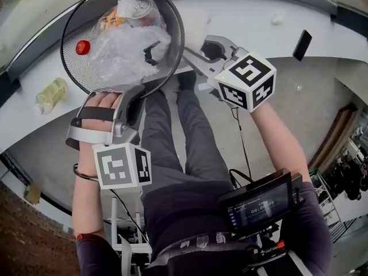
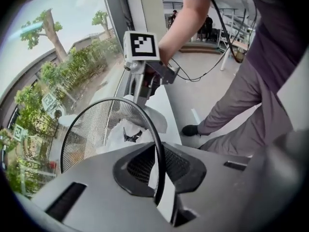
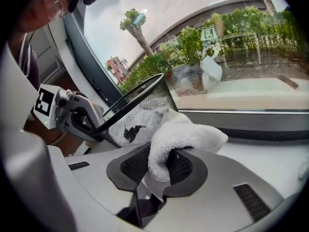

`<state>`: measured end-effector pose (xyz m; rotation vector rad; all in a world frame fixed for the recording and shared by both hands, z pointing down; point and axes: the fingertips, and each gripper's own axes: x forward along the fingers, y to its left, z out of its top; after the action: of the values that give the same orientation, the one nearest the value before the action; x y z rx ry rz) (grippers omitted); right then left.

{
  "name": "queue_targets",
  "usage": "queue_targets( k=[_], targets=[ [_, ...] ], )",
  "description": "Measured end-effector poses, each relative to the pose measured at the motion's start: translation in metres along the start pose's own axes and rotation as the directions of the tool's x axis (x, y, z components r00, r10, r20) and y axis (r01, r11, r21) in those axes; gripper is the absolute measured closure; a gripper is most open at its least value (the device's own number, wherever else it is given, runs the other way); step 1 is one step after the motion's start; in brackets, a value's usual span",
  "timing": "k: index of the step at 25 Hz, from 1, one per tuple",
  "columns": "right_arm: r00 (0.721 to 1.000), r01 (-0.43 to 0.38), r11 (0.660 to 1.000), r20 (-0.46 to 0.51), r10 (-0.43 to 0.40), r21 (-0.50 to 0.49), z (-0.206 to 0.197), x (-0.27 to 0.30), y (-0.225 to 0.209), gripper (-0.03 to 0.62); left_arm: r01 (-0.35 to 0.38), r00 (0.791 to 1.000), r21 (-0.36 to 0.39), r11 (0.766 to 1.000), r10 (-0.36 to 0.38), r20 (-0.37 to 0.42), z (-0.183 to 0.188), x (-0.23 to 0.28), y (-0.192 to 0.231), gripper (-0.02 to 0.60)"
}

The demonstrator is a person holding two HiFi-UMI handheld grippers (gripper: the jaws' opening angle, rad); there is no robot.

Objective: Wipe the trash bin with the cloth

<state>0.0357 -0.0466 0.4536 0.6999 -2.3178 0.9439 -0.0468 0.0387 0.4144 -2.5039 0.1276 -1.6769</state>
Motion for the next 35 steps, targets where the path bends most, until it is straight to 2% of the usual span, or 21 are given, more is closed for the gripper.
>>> queue_targets(
  k=[3,7,9,11,12,15,19,22,24,26,31,33,35],
  targets=[
    [0.999,-0.049,0.999,-0.018,0.049,0.003,-0.015,-0.002,0.023,0.505,-0.011,1.000,-0.035,0.999,0.011,-0.014,0.001,0.002,0.003,0.549],
    [0.995,-0.097,0.995,-0.031,0.098,0.018,-0.030,-0.001,0.051,0.505,0.014,0.998,-0.072,0.997,-0.019,-0.064,0.003,0.005,-0.003,0.549],
    [0.993,-0.111,0.994,-0.038,0.112,0.020,-0.031,-0.003,0.052,0.505,0.011,0.999,-0.067,0.998,-0.014,-0.044,0.009,0.006,-0.001,0.549],
    [0.992,-0.120,0.993,-0.046,0.119,-0.011,-0.024,-0.010,0.048,0.505,-0.013,1.000,-0.082,0.997,0.012,-0.010,0.016,0.000,0.004,0.519],
    [0.993,-0.112,0.993,-0.050,0.109,-0.041,-0.019,-0.014,0.043,0.505,-0.034,0.999,-0.094,0.995,0.034,0.006,0.018,-0.006,0.009,0.470],
    [0.999,-0.039,0.995,-0.009,0.038,-0.092,0.004,-0.032,0.018,0.505,-0.054,0.999,-0.116,0.992,0.055,0.003,0.003,-0.017,0.015,0.398],
    [0.991,0.104,0.992,0.091,-0.096,-0.078,0.050,-0.041,-0.023,0.505,0.000,0.990,-0.004,1.000,0.000,-0.138,-0.045,0.000,0.001,0.393],
    [0.988,0.152,0.974,0.056,-0.144,-0.169,0.058,-0.027,-0.027,0.505,-0.064,0.987,0.026,0.998,0.067,-0.145,-0.048,0.006,0.007,0.390],
    [0.991,0.133,0.962,0.007,-0.135,-0.239,0.048,-0.012,-0.014,0.505,-0.085,0.987,-0.008,0.996,0.083,-0.135,-0.045,0.005,0.012,0.437],
    [0.992,0.106,0.954,-0.039,-0.121,-0.282,0.030,0.001,0.003,0.505,-0.070,0.989,-0.041,0.997,0.064,-0.133,-0.043,0.004,0.010,0.458],
    [0.989,-0.028,0.949,-0.147,-0.020,-0.314,-0.018,0.005,0.044,0.505,-0.035,0.995,-0.143,0.989,0.021,-0.095,-0.020,0.002,0.002,0.519],
    [0.982,-0.100,0.936,-0.184,0.038,-0.336,-0.030,0.007,0.063,0.505,-0.037,0.998,-0.228,0.973,0.023,-0.064,-0.009,0.003,0.003,0.554],
    [0.974,-0.168,0.920,-0.206,0.098,-0.355,-0.037,0.010,0.085,0.505,-0.051,0.997,-0.306,0.951,0.033,-0.062,-0.004,0.004,0.006,0.553]
  ],
)
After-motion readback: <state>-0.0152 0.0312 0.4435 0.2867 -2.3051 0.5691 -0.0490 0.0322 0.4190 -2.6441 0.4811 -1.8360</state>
